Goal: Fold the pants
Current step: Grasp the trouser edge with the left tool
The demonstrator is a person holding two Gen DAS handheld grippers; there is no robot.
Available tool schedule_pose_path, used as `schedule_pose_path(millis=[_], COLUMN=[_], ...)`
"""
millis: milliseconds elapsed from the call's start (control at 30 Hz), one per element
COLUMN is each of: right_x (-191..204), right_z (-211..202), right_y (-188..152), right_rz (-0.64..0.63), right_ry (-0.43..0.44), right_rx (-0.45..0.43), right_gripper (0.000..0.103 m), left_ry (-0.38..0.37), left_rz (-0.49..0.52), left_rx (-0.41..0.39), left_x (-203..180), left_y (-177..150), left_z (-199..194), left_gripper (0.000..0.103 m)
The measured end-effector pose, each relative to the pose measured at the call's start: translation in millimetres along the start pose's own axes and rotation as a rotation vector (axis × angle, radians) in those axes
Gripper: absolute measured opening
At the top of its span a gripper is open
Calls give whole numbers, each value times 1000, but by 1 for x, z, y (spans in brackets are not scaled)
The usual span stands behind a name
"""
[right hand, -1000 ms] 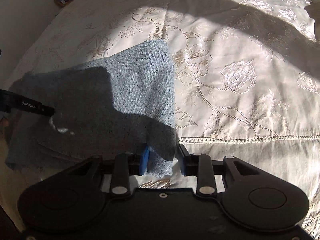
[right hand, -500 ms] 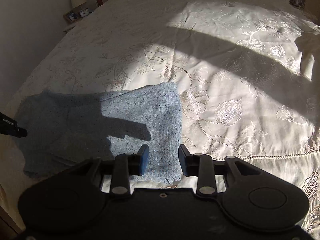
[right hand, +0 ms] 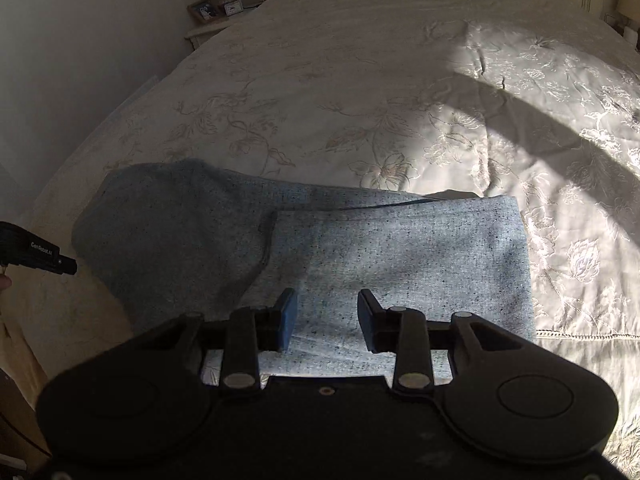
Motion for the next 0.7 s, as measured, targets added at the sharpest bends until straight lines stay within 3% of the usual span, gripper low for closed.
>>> schedule_pose_path(millis=[200,333,533,633,700], right_x=[83,129,172,176,182], right_z=[24,39,55,60,59], right_y=[12,19,22,22,20], right_rz=[-84,-120,-134,-129,-121], right_ry=[-50,-28,1,-3,-9], right_rx=[-12,-8,32,47,59], right_gripper=[36,36,36,36,36], left_ry=[-47,-122,-236,-279,-334], left_rz=[15,23,6,-9,-10], left_rx=[-17,-38,-61,12,70], left_x=[44,57,59,55,51], left_y=[26,42,58,58,56], left_z=[21,29,51,77,98], left_gripper=[28,28,52,58,68])
Point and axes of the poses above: each gripper's, at about its wrist camera, not at the fingertips, and z roughly the way its jaws point, x to its left, y to its top, the point moved 10 cm from there along z, roughly the way its jaws point, and after that the axes turned 2 degrees about -y, right-handed, at the moved point
